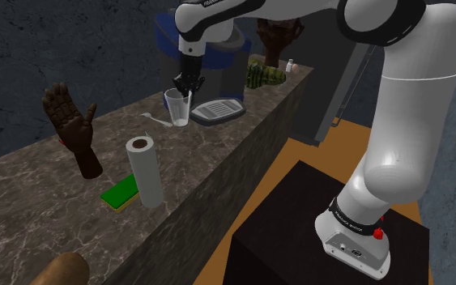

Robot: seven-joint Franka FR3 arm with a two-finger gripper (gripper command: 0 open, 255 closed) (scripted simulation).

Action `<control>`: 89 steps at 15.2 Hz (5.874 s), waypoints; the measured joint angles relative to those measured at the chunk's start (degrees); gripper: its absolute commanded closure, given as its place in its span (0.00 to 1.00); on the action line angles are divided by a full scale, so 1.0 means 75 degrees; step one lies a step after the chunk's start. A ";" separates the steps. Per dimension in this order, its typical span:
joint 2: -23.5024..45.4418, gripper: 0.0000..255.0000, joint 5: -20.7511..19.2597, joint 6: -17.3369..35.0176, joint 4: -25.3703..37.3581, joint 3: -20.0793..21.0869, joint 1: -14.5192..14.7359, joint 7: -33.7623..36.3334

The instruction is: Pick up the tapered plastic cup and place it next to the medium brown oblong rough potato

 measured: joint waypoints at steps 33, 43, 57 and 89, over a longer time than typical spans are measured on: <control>-0.0475 1.00 -0.0216 -0.2139 0.1901 0.0375 0.0709 0.1375; -0.0161 1.00 -0.0528 -0.2087 0.2335 0.0943 0.1838 0.3073; 0.1770 1.00 -0.1309 -0.2834 0.5173 0.1461 0.3790 0.5362; 0.2173 1.00 -0.1468 -0.0060 0.2806 0.1471 0.4070 0.5777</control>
